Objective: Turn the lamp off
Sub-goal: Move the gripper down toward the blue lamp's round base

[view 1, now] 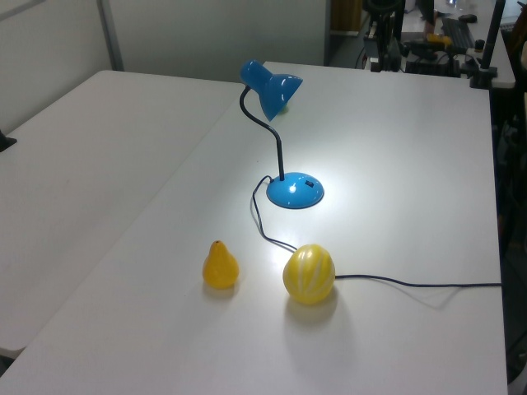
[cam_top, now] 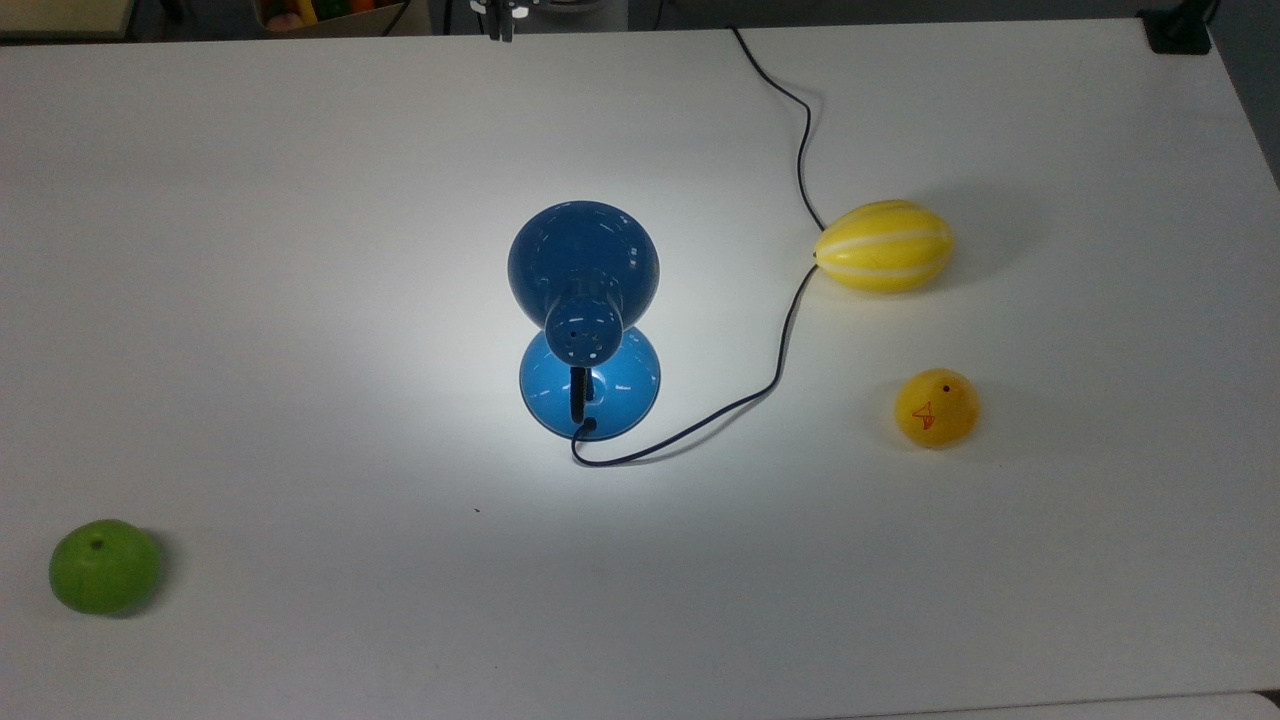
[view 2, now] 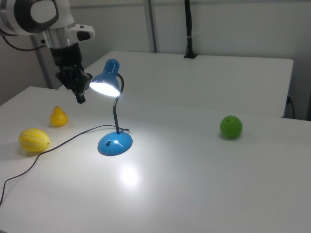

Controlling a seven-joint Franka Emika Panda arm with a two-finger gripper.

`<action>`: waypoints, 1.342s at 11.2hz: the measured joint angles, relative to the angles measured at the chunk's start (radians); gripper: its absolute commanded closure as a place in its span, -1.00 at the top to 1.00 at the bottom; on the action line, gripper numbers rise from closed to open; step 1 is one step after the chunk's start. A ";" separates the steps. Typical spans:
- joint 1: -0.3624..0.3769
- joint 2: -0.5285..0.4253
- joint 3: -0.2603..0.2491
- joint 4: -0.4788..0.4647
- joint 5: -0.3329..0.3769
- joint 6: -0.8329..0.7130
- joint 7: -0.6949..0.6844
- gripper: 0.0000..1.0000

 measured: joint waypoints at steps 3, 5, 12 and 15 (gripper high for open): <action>0.000 0.001 0.003 0.000 0.000 0.000 0.000 -1.00; 0.002 0.009 0.008 -0.012 0.000 0.021 0.000 -1.00; 0.058 0.062 0.010 -0.210 0.000 0.297 0.069 -1.00; 0.060 0.080 0.010 -0.300 -0.001 0.416 0.070 -1.00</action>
